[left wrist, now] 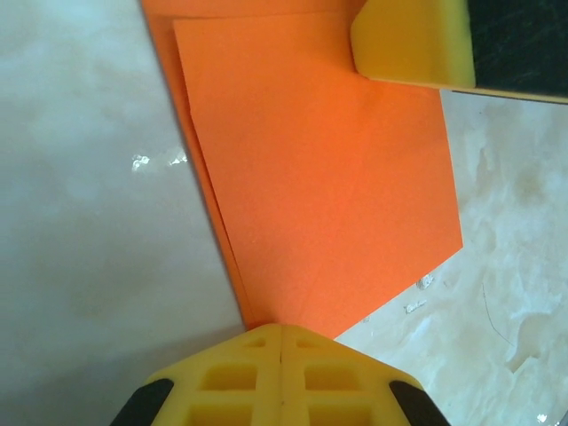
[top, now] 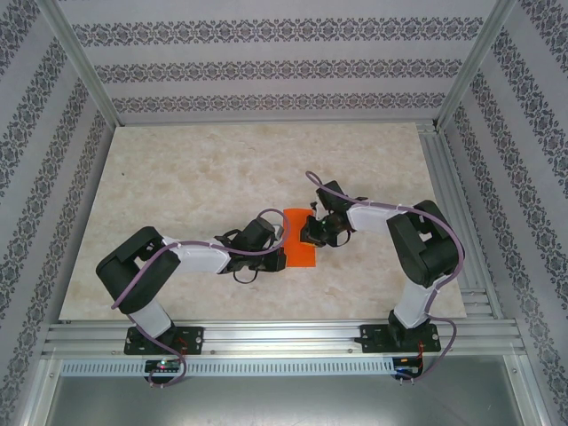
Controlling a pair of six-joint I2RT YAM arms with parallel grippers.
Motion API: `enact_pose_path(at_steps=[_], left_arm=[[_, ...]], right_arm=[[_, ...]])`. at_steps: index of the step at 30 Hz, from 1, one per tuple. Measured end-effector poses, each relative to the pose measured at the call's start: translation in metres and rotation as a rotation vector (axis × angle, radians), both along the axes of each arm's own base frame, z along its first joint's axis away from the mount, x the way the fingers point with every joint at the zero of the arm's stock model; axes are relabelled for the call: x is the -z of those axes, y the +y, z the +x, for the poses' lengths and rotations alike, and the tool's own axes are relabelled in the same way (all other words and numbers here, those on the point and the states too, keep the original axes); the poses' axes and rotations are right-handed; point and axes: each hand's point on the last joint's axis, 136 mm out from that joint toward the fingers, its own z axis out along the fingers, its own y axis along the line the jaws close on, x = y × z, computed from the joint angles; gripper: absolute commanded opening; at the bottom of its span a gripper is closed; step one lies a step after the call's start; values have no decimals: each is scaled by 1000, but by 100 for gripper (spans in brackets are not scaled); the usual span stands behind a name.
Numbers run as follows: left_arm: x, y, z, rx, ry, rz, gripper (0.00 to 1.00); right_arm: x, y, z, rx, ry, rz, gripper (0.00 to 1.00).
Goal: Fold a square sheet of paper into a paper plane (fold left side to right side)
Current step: Fold the triangle a second time at the center of the table, then turn over the paper at the center of the table.
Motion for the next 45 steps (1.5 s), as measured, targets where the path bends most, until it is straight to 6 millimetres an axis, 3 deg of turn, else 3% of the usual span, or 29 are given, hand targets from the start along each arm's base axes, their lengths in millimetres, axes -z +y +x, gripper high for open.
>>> enact_pose_path(at_steps=[8, 23, 30, 36, 39, 42, 45], left_arm=[[0, 0, 1, -3, -4, 1, 5], [-1, 1, -1, -3, -3, 2, 6], [-11, 8, -6, 10, 8, 29, 26], [-67, 3, 14, -6, -102, -72, 49], [-83, 9, 29, -40, -134, -121, 57], [-84, 15, 43, -66, -139, -167, 60], [-72, 13, 50, -58, -112, -194, 61]], right_arm=[[-1, -12, 6, 14, -5, -1, 12], [-8, -66, 24, 115, -62, -114, 14], [-39, -79, 19, 157, -166, -73, 33], [-46, -84, 5, 225, -204, 71, 46], [-46, -76, 0, 227, -202, 150, 58], [-49, -67, -2, 227, -206, 231, 66], [-54, -60, -1, 228, -215, 290, 68]])
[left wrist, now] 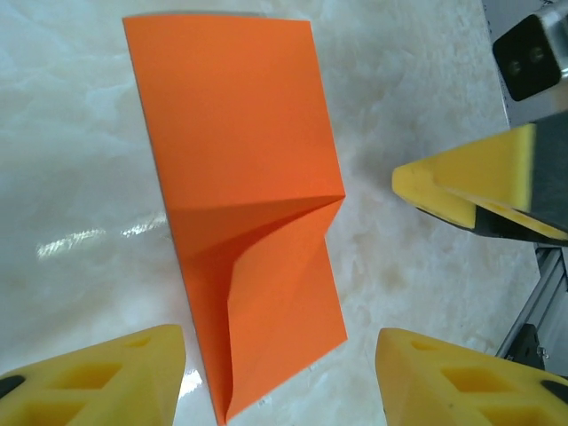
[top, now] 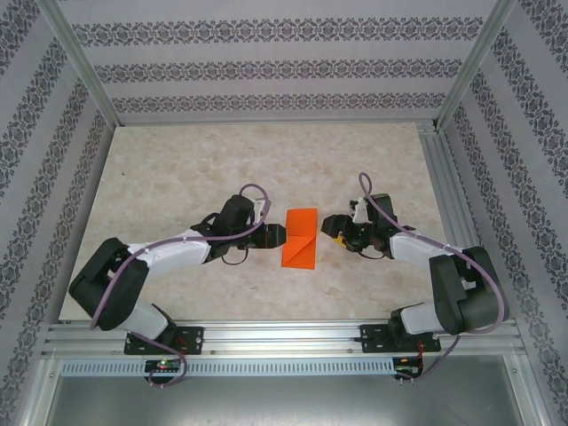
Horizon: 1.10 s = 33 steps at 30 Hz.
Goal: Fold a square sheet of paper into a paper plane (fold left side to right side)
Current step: Turn over the paper at the center of the table.
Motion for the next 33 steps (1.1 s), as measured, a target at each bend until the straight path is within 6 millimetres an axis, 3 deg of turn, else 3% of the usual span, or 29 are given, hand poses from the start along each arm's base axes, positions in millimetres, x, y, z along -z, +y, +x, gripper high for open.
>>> enact_pose_path(at_steps=[8, 14, 18, 23, 33], left_arm=[[40, -18, -1, 73, 100, -16, 55], [39, -30, 5, 100, 100, -55, 24], [36, -32, 8, 105, 90, -68, 11], [34, -31, 9, 104, 83, -70, 10], [31, -28, 14, 82, 65, -63, 10]], right_arm=[[-7, 7, 8, -6, -34, 52, 68], [1, 15, 4, -34, -10, 59, 62], [15, 22, -1, -47, 37, 56, 59], [26, 30, -1, -55, 68, 65, 58], [20, 53, 7, -90, 45, 94, 55]])
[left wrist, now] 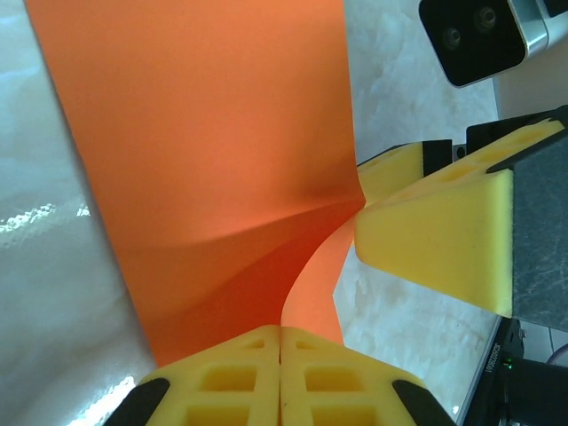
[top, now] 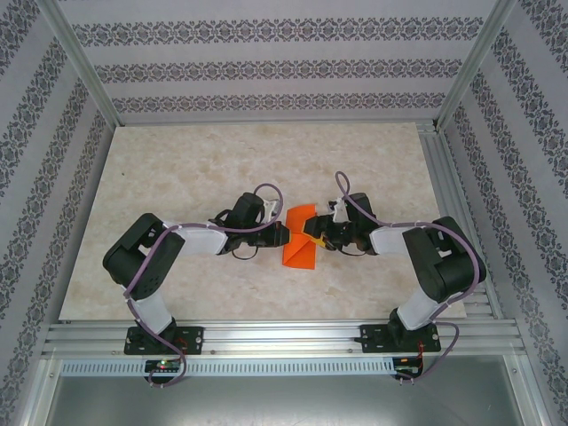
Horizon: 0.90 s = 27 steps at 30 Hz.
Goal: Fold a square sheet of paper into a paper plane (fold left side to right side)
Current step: Turn over the paper at the center of the table.
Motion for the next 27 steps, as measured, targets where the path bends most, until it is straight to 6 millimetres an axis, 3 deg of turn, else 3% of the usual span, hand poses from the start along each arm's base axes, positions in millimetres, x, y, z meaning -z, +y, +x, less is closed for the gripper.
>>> enact_pose_path(at_steps=[7, 10, 14, 16, 22, 27], left_arm=[[2, 3, 2, -14, -1, 10, 12], [3, 4, 3, -18, -2, 14, 19], [4, 5, 4, -24, -4, 19, 31], [4, 6, 5, -29, -4, 22, 35], [-5, 25, 8, -77, -10, 36, 57], [-47, 52, 10, -148, -83, 7, 86]], right_arm=[[-2, 4, 2, 3, 4, 10, 38], [-5, 9, 3, 0, -1, 21, 31], [-7, 9, 4, 2, -6, 26, 13], [-7, 9, 4, 5, 0, 26, 10], [-10, 6, 1, 5, 4, 12, 1], [-38, -2, 10, 33, -53, 36, 0]])
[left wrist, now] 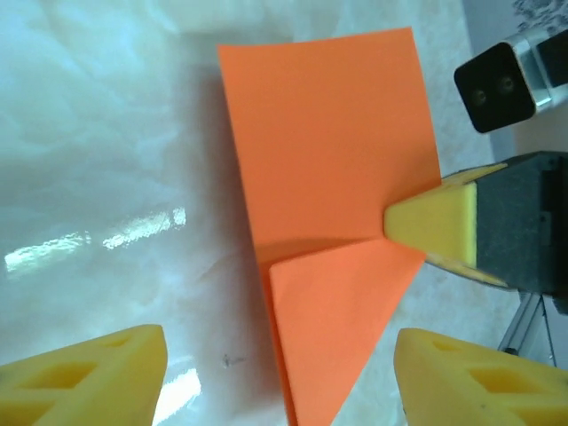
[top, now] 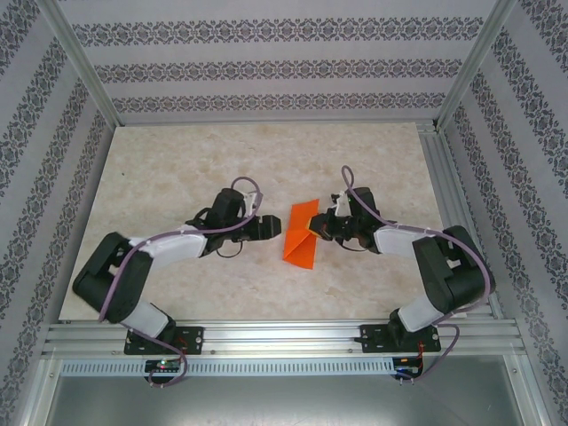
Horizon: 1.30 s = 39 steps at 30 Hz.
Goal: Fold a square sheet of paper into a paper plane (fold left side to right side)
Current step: Turn over the paper at the center of the table.
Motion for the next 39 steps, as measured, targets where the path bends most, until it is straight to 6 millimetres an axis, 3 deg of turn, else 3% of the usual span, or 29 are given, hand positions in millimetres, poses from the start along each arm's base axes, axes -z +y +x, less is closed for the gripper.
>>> enact_pose_path(at_steps=[2, 5, 9, 14, 17, 23, 28, 31, 35, 39], left_arm=[[-26, 9, 0, -27, -53, -30, 100], [-62, 22, -3, -70, -106, -103, 100], [-94, 40, -4, -138, -118, -252, 100], [-136, 32, -6, -110, -116, -445, 100], [-168, 26, -11, -60, -159, -553, 100], [-214, 19, -20, 30, -231, -654, 98], [-236, 9, -32, 103, -270, -692, 90], [-237, 3, -36, 133, -265, -698, 80], [-234, -1, -37, 150, -255, -695, 56], [-236, -1, -38, 154, -258, -699, 38]], right_arm=[[-23, -4, 9, 18, -52, 20, 0], [-65, -10, 23, 38, -156, 61, 0], [-130, -15, 34, 41, -311, 125, 0], [-207, -11, 35, 4, -483, 193, 0], [-238, -6, 31, -23, -545, 225, 0], [-265, 23, 10, -115, -576, 279, 0], [-278, 44, -7, -178, -583, 315, 0], [-284, 52, -11, -196, -591, 341, 0], [-289, 55, -12, -205, -595, 357, 0], [-289, 55, -12, -205, -596, 357, 0]])
